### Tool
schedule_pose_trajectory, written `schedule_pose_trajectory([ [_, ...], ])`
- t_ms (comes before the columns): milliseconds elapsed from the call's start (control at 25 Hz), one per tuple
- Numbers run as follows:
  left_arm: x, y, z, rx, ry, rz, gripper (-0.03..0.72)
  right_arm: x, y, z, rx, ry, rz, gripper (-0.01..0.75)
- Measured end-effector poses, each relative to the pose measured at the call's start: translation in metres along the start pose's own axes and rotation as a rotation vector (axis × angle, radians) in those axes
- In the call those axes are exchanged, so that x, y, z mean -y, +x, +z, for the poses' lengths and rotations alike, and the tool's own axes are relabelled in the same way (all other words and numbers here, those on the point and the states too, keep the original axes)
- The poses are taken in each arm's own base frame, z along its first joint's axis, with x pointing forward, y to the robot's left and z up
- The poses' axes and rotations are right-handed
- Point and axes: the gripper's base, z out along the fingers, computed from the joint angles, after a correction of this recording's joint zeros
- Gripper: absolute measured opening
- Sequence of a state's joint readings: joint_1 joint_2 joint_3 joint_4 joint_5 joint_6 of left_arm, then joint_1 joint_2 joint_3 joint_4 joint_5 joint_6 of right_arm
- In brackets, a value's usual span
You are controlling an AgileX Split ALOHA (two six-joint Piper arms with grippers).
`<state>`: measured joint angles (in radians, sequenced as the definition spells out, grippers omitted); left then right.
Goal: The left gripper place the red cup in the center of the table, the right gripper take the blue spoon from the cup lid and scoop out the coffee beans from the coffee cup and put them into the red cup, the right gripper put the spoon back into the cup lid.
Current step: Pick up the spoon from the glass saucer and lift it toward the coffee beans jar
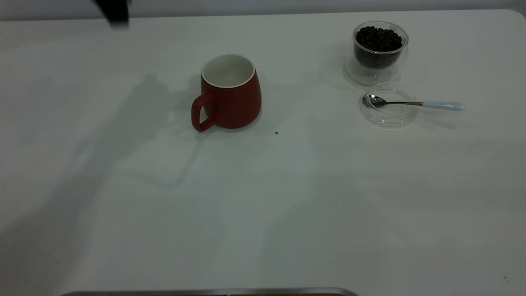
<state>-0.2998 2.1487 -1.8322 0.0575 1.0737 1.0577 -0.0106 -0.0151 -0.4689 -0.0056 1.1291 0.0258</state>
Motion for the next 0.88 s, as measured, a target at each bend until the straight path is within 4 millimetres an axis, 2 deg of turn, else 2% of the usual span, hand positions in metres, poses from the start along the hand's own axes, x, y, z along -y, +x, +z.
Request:
schedule_pose_trajectory([
  [120, 0.016, 0.009, -0.079, 0.101, -0.075, -0.093, 0.587, 0.0, 0.0, 0.0, 0.0, 0.0, 0.0, 0.494],
  [280, 0.047, 0.029, -0.171, 0.239, -0.207, -0.273, 0.587, 0.0, 0.0, 0.0, 0.0, 0.0, 0.0, 0.494],
  [400, 0.073, 0.047, -0.223, 0.345, -0.292, -0.417, 0.587, 0.0, 0.0, 0.0, 0.0, 0.0, 0.0, 0.494],
  [480, 0.09, 0.058, -0.248, 0.402, -0.327, -0.5, 0.587, 0.0, 0.0, 0.0, 0.0, 0.0, 0.0, 0.494],
  [560, 0.111, 0.07, -0.267, 0.448, -0.355, -0.547, 0.587, 0.0, 0.0, 0.0, 0.0, 0.0, 0.0, 0.494],
  [680, 0.143, 0.088, -0.28, 0.487, -0.366, -0.609, 0.587, 0.0, 0.0, 0.0, 0.0, 0.0, 0.0, 0.494],
  [840, 0.189, 0.111, -0.269, 0.48, -0.332, -0.671, 0.587, 0.0, 0.0, 0.0, 0.0, 0.0, 0.0, 0.494],
  [880, 0.198, 0.116, -0.258, 0.459, -0.309, -0.679, 0.587, 0.0, 0.0, 0.0, 0.0, 0.0, 0.0, 0.494],
])
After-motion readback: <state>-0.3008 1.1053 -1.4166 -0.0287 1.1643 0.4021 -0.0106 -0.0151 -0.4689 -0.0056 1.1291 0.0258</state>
